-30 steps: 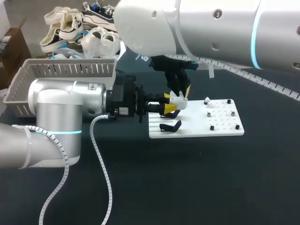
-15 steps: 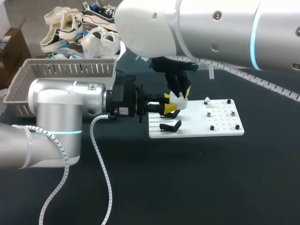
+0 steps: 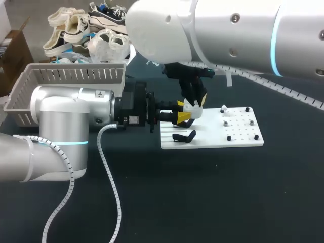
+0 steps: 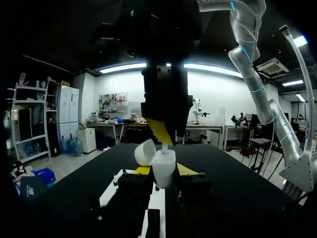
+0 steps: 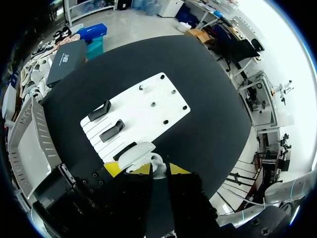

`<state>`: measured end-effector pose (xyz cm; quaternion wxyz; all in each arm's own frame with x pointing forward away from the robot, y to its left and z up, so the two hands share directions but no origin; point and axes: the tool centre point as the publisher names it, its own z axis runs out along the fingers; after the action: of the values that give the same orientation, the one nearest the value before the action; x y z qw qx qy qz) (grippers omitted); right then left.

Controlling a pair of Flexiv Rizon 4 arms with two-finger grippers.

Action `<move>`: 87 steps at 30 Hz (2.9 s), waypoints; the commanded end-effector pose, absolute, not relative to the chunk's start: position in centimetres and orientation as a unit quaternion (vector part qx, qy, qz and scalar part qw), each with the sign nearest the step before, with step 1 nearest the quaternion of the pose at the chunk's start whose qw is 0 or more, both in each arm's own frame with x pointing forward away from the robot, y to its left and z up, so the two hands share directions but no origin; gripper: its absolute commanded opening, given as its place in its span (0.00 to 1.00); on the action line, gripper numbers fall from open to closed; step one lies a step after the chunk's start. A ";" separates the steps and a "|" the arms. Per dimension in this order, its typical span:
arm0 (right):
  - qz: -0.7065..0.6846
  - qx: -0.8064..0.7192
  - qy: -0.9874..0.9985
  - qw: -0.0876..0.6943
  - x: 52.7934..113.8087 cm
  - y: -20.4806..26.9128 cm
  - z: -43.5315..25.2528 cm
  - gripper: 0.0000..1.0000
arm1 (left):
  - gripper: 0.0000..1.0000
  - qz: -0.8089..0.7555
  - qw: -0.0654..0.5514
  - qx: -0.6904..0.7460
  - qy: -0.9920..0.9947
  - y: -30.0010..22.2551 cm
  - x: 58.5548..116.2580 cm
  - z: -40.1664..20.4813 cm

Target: Pick up each earbud case from the left stands, insert the matching earbuds, close the lid, and place the case in the box.

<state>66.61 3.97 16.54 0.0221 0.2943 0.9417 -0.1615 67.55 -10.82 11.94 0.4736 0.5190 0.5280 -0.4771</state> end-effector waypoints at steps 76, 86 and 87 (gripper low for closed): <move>-0.010 0.182 0.973 0.143 73.7 -8.6 16.7 0.60 | 0.00 -0.477 0.475 0.518 0.528 -10.9 67.6 11.9; 0.005 0.153 0.978 0.144 76.2 -8.2 13.6 0.62 | 0.00 -0.477 0.475 0.518 0.528 -10.9 67.6 11.9; 0.007 0.153 0.978 0.144 76.4 -8.1 13.3 0.63 | 0.00 -0.477 0.475 0.518 0.528 -10.9 67.6 11.9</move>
<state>75.70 -8.20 14.40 0.1433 0.1524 0.9779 0.0051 67.55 -10.80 11.94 0.4736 0.5189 0.5281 -0.4771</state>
